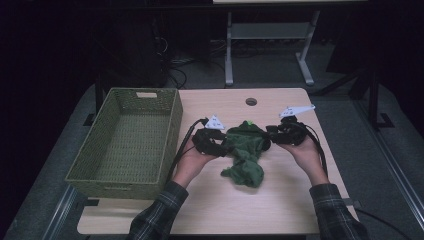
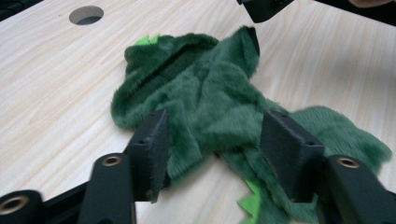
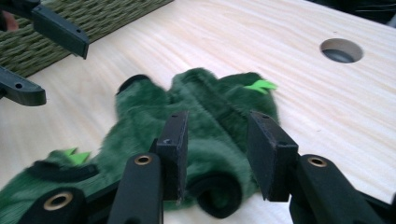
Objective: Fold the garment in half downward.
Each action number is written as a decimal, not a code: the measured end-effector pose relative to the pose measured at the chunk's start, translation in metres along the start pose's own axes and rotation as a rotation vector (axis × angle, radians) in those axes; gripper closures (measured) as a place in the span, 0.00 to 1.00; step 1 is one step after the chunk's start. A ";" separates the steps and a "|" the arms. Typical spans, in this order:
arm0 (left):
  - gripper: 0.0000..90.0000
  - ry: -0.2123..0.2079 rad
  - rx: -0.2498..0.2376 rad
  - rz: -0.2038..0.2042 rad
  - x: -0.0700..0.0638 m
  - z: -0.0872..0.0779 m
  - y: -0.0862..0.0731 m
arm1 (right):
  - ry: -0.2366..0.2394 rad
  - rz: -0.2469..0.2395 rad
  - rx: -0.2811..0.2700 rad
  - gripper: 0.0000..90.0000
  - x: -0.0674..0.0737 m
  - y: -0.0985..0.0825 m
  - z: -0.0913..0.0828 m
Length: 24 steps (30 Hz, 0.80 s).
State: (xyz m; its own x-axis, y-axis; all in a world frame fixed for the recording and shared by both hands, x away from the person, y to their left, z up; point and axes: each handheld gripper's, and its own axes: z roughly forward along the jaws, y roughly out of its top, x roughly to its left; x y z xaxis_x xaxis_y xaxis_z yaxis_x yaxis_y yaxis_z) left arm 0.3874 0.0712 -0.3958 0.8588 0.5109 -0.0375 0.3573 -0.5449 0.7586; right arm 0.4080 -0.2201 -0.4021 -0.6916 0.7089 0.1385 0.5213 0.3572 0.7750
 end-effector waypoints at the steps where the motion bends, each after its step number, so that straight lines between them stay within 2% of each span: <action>1: 0.50 -0.004 -0.007 -0.016 0.004 0.003 0.004 | -0.003 -0.003 -0.003 0.65 -0.003 0.001 0.001; 4: 0.54 -0.002 -0.014 -0.021 0.009 0.007 0.008 | -0.019 0.000 0.000 0.66 -0.007 0.003 0.003; 5: 0.55 0.003 -0.020 -0.026 0.011 0.009 0.010 | -0.035 -0.005 -0.025 0.67 -0.010 0.004 0.005; 7: 0.58 0.013 -0.018 -0.030 0.019 0.016 0.015 | -0.041 0.019 0.012 0.67 -0.015 0.007 0.009; 10: 0.61 0.009 -0.015 -0.050 0.024 0.023 0.018 | -0.043 0.026 0.009 0.67 -0.019 0.009 0.011; 11: 0.62 0.023 -0.005 -0.051 0.028 0.030 0.020 | -0.056 0.029 0.007 0.68 -0.022 0.010 0.014; 12: 0.63 0.023 -0.005 -0.051 0.028 0.030 0.020 | -0.055 0.034 -0.001 0.68 -0.024 0.010 0.016; 15: 0.65 0.044 0.026 -0.042 0.040 0.044 0.024 | -0.050 0.057 0.013 0.68 -0.030 0.007 0.023; 17: 0.65 0.044 0.035 -0.043 0.043 0.047 0.024 | -0.047 0.062 0.025 0.68 -0.033 0.005 0.026; 19: 0.65 0.035 0.049 -0.061 0.052 0.059 0.022 | -0.042 0.078 0.058 0.67 -0.038 -0.001 0.035; 20: 0.64 0.035 0.049 -0.061 0.052 0.059 0.022 | -0.042 0.078 0.058 0.67 -0.038 -0.001 0.035; 24: 0.62 0.027 0.091 -0.064 0.062 0.077 0.013 | -0.030 0.079 0.072 0.67 -0.045 -0.008 0.046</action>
State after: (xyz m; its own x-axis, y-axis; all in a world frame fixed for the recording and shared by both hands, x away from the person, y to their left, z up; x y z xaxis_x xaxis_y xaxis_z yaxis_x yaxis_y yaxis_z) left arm 0.4735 0.0439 -0.4382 0.8235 0.5635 -0.0652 0.4436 -0.5680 0.6933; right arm 0.4578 -0.2265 -0.4431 -0.6322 0.7539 0.1786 0.6093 0.3413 0.7157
